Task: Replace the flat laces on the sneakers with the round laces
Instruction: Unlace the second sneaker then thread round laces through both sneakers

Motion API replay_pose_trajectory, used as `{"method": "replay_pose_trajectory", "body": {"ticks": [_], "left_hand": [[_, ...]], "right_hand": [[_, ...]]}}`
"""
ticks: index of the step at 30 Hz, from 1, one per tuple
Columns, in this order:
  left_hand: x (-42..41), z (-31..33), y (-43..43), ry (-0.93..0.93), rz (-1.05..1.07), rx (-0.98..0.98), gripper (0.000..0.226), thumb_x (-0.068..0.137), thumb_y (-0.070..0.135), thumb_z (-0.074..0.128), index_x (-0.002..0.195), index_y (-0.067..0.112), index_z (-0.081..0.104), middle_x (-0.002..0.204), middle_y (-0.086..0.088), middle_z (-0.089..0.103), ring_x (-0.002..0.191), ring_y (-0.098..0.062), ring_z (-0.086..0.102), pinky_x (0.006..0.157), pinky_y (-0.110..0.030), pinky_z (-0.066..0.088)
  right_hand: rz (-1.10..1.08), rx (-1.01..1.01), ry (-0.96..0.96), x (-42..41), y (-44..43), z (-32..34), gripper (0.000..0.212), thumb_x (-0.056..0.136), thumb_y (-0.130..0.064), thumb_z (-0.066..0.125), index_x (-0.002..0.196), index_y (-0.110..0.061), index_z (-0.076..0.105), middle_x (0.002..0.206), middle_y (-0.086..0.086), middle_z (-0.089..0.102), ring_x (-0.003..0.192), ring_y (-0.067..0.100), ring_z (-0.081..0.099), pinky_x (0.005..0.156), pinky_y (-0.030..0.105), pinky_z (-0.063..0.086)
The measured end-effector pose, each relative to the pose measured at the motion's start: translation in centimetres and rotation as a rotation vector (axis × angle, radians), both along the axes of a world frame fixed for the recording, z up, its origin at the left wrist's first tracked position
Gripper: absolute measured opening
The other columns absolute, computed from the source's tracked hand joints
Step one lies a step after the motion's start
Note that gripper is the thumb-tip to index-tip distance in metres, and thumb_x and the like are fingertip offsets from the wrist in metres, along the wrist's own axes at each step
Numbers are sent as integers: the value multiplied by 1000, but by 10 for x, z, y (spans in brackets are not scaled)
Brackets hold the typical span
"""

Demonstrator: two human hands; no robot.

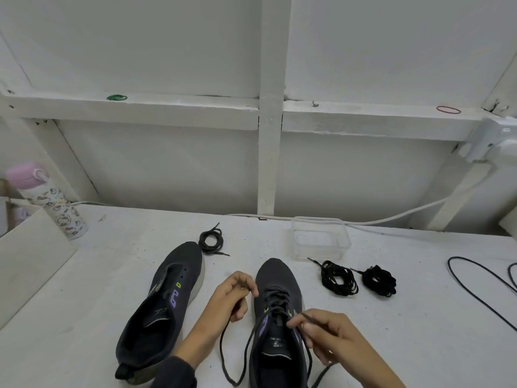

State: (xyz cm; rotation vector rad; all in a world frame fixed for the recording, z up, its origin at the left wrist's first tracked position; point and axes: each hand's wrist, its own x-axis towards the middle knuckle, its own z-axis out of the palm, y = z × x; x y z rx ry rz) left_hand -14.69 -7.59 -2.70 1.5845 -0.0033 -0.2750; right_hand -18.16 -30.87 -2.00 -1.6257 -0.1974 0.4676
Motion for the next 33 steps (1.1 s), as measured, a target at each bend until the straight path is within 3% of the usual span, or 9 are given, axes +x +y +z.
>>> {"method": "replay_pose_trajectory", "body": {"ticks": [4, 6, 9, 13, 15, 17, 19, 24, 33], "left_hand": [[-4, 5, -1, 20, -28, 30, 10, 73, 20, 52, 80, 12, 53, 66, 1, 47, 51, -7, 32, 50, -17, 28], [-7, 7, -4, -31, -55, 68, 16, 76, 25, 60, 78, 12, 53, 61, 12, 43, 53, -4, 33, 52, -16, 31], [-11, 8, -11, -99, -103, 120, 27, 83, 34, 70, 71, 12, 60, 63, 10, 53, 59, -3, 43, 61, -14, 36], [-12, 1, -19, -165, -83, 353, 19, 84, 37, 72, 72, 23, 72, 72, 16, 59, 61, 1, 46, 66, -16, 38], [-13, -1, -22, -190, -79, 464, 14, 83, 41, 70, 72, 32, 73, 80, 20, 56, 64, 1, 48, 65, -15, 38], [-12, -4, -23, -186, -80, 524, 18, 77, 52, 67, 76, 36, 74, 89, 19, 55, 70, -2, 52, 68, -20, 42], [-13, -5, -24, -190, -85, 573, 30, 68, 62, 60, 81, 39, 74, 96, 20, 52, 77, -4, 57, 70, -23, 44], [-14, -3, -29, -210, -92, 616, 13, 73, 47, 71, 84, 41, 75, 99, 24, 51, 77, 4, 53, 64, -13, 35], [-14, -5, -31, -122, -53, 445, 8, 72, 33, 79, 77, 38, 77, 88, 18, 54, 69, 10, 50, 67, -9, 35]], "right_hand": [[20, -5, 44, 1, -2, -4, 20, 86, -25, 60, 100, -11, 66, 72, 7, 60, 46, 10, 34, 46, 17, 30], [-37, -62, 25, 2, -1, -8, 21, 84, -26, 61, 100, -13, 66, 77, 8, 64, 47, 11, 36, 47, 19, 32], [-122, -146, -52, 3, -1, -12, 9, 89, -26, 66, 95, -25, 73, 84, 4, 69, 48, 13, 41, 48, 21, 36], [-174, -200, -144, 6, -4, -15, 17, 89, -14, 69, 83, -28, 78, 71, 0, 70, 48, 8, 43, 49, 17, 34], [-188, -159, -135, 5, -4, -11, 4, 84, -22, 76, 83, -24, 80, 65, 2, 67, 56, 8, 50, 57, 15, 38], [-188, -156, -153, 4, -7, -14, 18, 77, -39, 79, 86, -24, 80, 66, 13, 65, 65, 13, 52, 67, 24, 40], [-211, -160, -185, 3, -7, -17, 11, 78, -36, 80, 84, -28, 80, 56, 10, 51, 60, 13, 43, 62, 29, 34], [-219, -132, -184, 0, -5, -9, 8, 79, -23, 77, 82, -29, 81, 52, -4, 24, 53, 10, 24, 55, 19, 18], [-251, -301, -178, 1, -1, -17, 17, 81, -14, 77, 71, -27, 78, 45, -9, 23, 48, 8, 22, 52, 19, 19]]}}
